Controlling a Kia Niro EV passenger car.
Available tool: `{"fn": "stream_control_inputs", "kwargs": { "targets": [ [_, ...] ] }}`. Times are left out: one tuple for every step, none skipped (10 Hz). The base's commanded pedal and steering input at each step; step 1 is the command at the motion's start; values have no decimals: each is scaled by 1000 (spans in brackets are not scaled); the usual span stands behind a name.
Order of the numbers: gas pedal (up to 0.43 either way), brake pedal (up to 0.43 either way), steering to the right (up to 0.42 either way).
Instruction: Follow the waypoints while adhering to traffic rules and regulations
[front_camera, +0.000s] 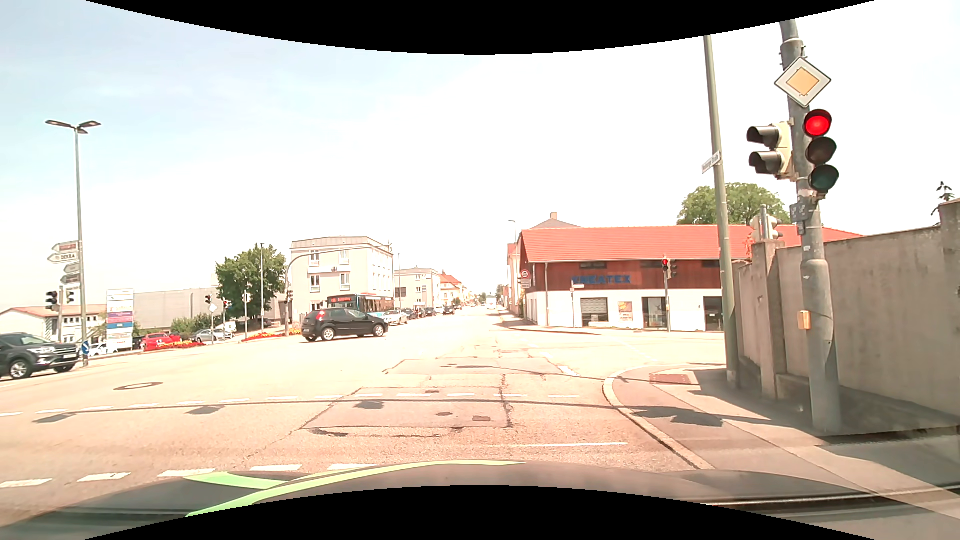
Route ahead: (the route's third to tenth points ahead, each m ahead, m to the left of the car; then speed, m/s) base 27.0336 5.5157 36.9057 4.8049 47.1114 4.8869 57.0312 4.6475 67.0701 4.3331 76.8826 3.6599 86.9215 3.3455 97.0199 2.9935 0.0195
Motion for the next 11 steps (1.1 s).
{"fn": "stream_control_inputs", "kwargs": {
  "targets": [
    [0, 244, 3],
    [0, 250, 3],
    [0, 250, 3],
    [0, 244, 3],
    [0, 250, 3],
    [0, 244, 3],
    [0, 250, 3],
    [0, 250, 3],
    [0, 250, 3],
    [0, 250, 3],
    [0, 250, 3]
  ]
}}
